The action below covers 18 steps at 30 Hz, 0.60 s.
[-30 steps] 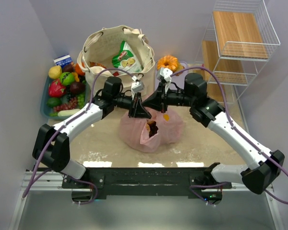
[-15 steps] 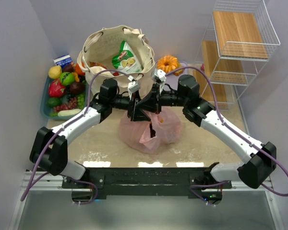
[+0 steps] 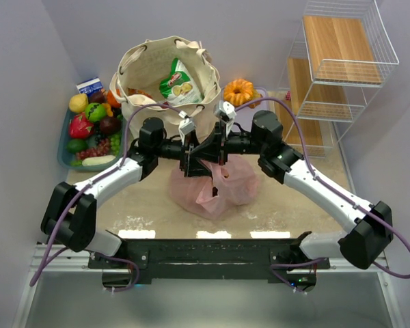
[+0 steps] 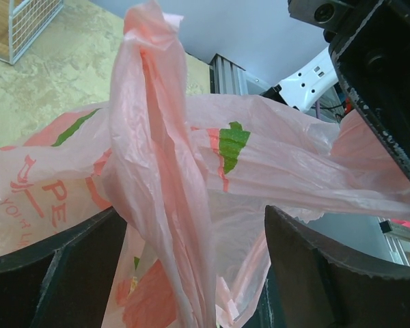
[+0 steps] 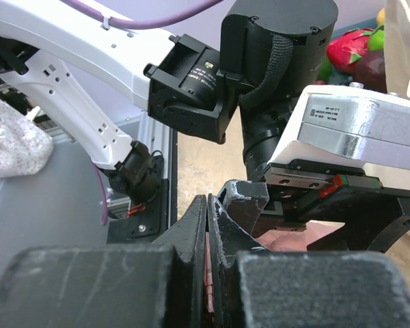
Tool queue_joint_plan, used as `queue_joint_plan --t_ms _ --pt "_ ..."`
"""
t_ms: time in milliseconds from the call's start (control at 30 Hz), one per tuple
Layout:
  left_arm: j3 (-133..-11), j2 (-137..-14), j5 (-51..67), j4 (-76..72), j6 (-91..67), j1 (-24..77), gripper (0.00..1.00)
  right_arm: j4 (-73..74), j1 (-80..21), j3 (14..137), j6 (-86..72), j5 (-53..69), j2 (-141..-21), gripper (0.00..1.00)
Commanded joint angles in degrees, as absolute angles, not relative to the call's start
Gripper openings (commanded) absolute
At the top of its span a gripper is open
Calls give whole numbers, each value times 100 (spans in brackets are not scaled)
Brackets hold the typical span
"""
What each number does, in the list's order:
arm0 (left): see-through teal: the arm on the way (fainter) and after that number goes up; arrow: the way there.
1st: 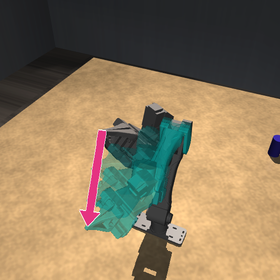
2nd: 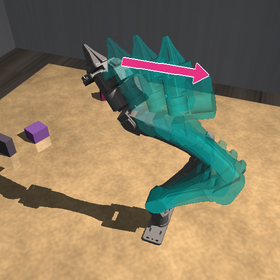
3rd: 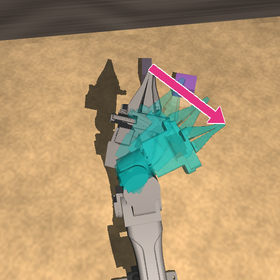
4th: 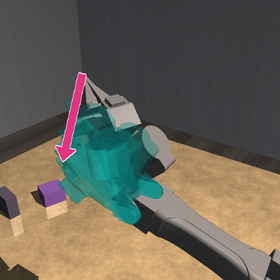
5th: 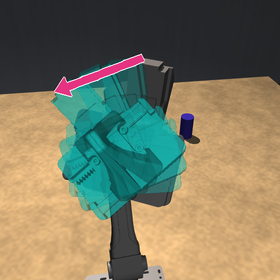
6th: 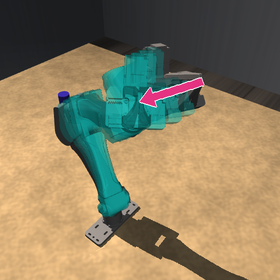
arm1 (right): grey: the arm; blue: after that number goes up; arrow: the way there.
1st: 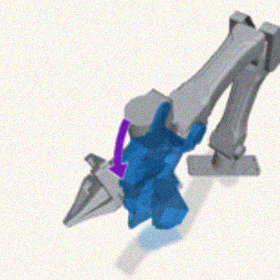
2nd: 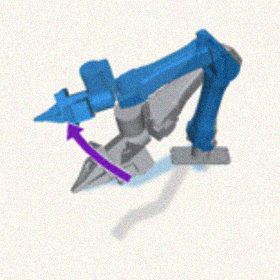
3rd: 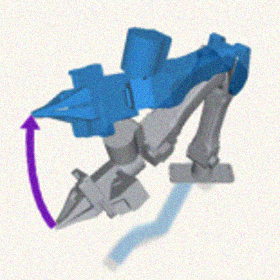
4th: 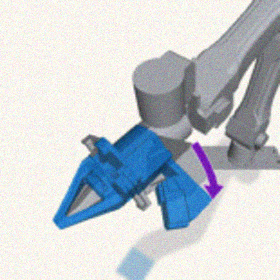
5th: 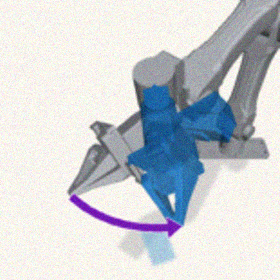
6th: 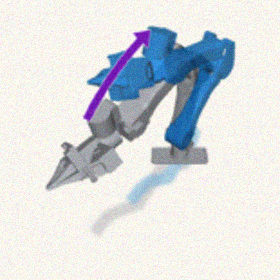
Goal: Place the mixed food into the grocery bags and tie them
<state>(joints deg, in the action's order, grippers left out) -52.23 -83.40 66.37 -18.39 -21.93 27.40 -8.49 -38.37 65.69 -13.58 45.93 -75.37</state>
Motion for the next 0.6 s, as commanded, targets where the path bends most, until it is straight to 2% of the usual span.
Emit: queue_joint_plan --t_ms 0,300,567 --pt "-5168 -7849 7365 -2268 -1899 2874 88 -1283 -3665 6469 -1266 3866 -7656 0" --pt "-5159 -7849 7268 -2303 -1881 2839 88 -1529 -3674 6196 -1511 4499 -7094 0" --pt "-5019 -7770 7427 -2601 -1978 2812 89 -1380 -3656 6231 -1678 4325 -6899 0"
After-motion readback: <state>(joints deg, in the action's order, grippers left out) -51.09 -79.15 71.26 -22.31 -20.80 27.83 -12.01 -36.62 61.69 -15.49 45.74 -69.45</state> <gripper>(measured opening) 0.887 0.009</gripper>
